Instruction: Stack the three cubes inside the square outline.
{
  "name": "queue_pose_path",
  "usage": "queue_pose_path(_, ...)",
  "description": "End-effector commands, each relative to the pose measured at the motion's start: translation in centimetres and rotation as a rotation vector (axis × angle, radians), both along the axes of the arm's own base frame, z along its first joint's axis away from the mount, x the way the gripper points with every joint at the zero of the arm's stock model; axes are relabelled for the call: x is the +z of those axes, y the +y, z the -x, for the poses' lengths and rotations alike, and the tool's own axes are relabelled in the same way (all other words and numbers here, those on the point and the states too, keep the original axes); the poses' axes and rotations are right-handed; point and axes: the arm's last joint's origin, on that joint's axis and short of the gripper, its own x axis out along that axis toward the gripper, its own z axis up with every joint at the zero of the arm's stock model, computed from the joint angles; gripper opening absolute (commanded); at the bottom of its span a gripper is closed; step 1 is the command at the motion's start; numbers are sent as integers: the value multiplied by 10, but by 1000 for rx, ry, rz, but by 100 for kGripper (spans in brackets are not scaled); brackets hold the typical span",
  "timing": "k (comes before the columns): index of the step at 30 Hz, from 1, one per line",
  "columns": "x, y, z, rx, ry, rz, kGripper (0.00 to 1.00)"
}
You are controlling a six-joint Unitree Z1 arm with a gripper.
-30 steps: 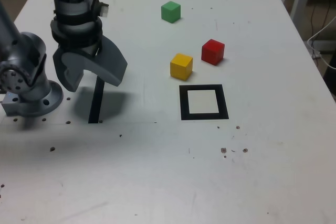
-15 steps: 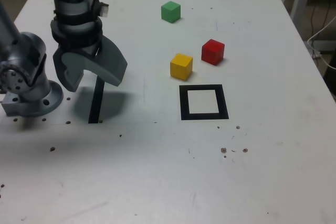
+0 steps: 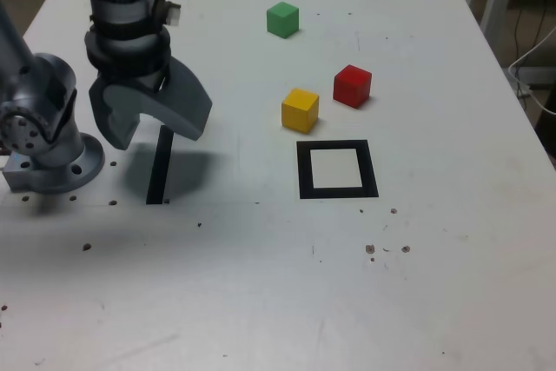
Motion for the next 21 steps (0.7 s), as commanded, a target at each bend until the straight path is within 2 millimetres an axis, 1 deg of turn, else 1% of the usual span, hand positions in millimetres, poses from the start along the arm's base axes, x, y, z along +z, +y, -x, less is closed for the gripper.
queue_pose_path(1, 7, 0, -7, -2, -6, -10, 99)
queue_pose_path(7, 29, 2, -25, -13, -11, -40, 99)
queue_pose_path(13, 45, 1, -47, -40, -23, -34, 99)
queue_pose_path(18, 54, 2, -68, -77, -25, -24, 99)
queue_pose_path(21, 55, 5, -79, -97, -19, -22, 99)
